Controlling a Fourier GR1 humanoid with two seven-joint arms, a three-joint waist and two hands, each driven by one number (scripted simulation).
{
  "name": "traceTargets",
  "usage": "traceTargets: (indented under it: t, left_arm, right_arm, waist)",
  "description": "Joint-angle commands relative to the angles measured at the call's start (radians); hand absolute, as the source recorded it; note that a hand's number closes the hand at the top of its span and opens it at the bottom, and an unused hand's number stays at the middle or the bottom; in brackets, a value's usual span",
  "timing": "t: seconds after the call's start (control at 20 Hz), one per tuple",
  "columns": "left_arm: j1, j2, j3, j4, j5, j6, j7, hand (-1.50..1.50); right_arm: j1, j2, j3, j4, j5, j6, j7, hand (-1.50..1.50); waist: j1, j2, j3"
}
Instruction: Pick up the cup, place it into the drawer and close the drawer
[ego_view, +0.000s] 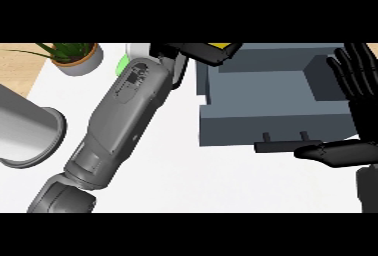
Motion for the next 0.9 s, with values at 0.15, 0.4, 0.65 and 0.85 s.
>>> traceTargets:
  t: [0.15,0.4,0.65,0.85]
  left_arm:
    - [-0.144,-0.001,-0.079,0.251,0.060,0.069,0.056,1.50]
    - [-0.182,-0.001,-0.175,0.368,0.096,0.087,0.089,1.50]
    - [-0.169,-0.001,-0.279,0.420,0.107,0.035,0.134,1.50]
    - [-0.157,-0.001,-0.318,0.426,0.134,0.014,0.139,1.50]
  right_arm:
    - [-0.008,-0.028,-0.024,0.021,-0.029,0.043,-0.036,-1.50]
    - [-0.067,0.001,0.022,0.035,-0.004,0.021,-0.021,-1.50]
    - [-0.097,0.001,0.033,0.048,-0.018,0.039,-0.024,-1.50]
    - [-0.109,0.000,0.059,0.037,-0.018,0.060,-0.024,-1.50]
  waist:
    - [-0.038,0.013,0.001]
    - [-0.074,0.023,0.001]
    - [-0.120,0.034,0.002]
    - [-0.145,0.039,0.001]
